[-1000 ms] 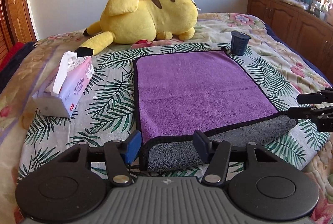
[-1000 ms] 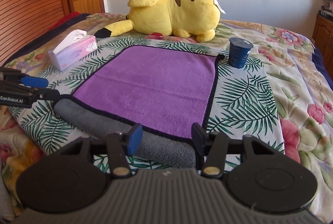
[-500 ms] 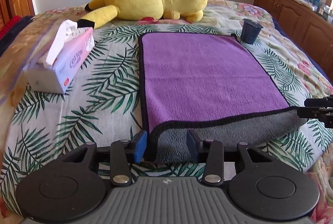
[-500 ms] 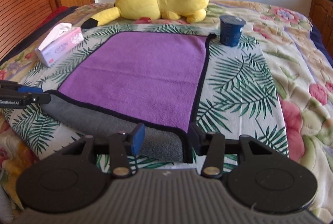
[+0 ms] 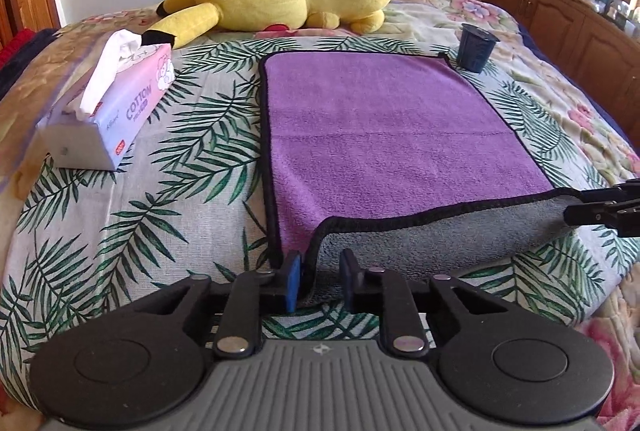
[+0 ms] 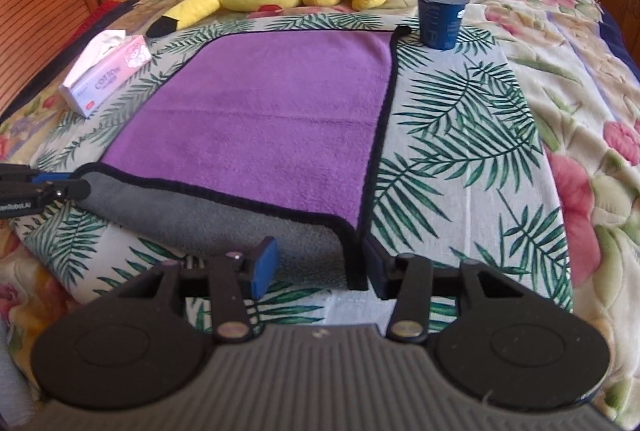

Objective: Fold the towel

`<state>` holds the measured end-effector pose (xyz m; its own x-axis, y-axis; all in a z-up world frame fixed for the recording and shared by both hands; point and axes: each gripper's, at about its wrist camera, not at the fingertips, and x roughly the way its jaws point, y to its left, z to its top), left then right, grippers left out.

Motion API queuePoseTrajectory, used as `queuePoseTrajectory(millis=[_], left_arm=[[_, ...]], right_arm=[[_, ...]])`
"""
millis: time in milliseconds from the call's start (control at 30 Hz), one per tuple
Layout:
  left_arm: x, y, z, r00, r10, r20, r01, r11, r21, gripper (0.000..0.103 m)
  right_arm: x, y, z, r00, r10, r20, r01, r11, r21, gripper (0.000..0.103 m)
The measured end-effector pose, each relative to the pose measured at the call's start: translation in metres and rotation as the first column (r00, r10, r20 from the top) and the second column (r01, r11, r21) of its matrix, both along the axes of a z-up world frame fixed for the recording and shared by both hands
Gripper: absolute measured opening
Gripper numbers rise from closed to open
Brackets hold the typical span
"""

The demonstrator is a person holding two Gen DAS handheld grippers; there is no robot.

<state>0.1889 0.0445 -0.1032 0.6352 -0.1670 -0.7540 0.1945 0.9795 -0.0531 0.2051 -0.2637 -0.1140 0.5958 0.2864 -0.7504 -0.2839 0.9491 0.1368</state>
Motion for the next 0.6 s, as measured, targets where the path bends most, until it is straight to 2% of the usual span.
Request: queuePoseTrajectory(millis=[67, 267, 433, 533, 600], left_arm=[[-0.0006, -0.0018, 0.0005, 1.000, -0.008, 0.000, 0.008, 1.000, -0.005, 0.000], [-0.0009, -0.0037, -0.0015, 1.000, -0.010, 0.004, 0.010, 1.000, 0.003, 0.000], [0.0003, -0.0029, -0.0036, 1.000, -0.011, 0.009, 0.011, 1.000, 0.007, 0.000], [0.0003, -0.0012, -0.0035, 1.000, -0.009, 0.012, 0.008, 1.000, 0.002, 0.000], [0.0003, 0.0002, -0.0032, 1.000, -0.002, 0.014, 0.002, 1.000, 0.000, 0.000]], right_arm=[[-0.0010, 0.0007, 0.0013, 1.000, 0.008, 0.006, -0.008, 1.000, 0.004, 0.047], [-0.0003, 0.0017, 0.0000, 1.000, 0.016, 0.004, -0.016, 1.000, -0.005, 0.033], [0.0025, 0.0021, -0.0027, 1.000, 0.015, 0.008, -0.015, 0.999, -0.031, 0.029], [0.0058, 0.0005, -0.0045, 1.000, 0.016, 0.004, -0.016, 0.999, -0.031, 0.020], [0.0063, 0.0002, -0.0040, 1.000, 0.022, 0.012, -0.021, 0.999, -0.030, 0.007]])
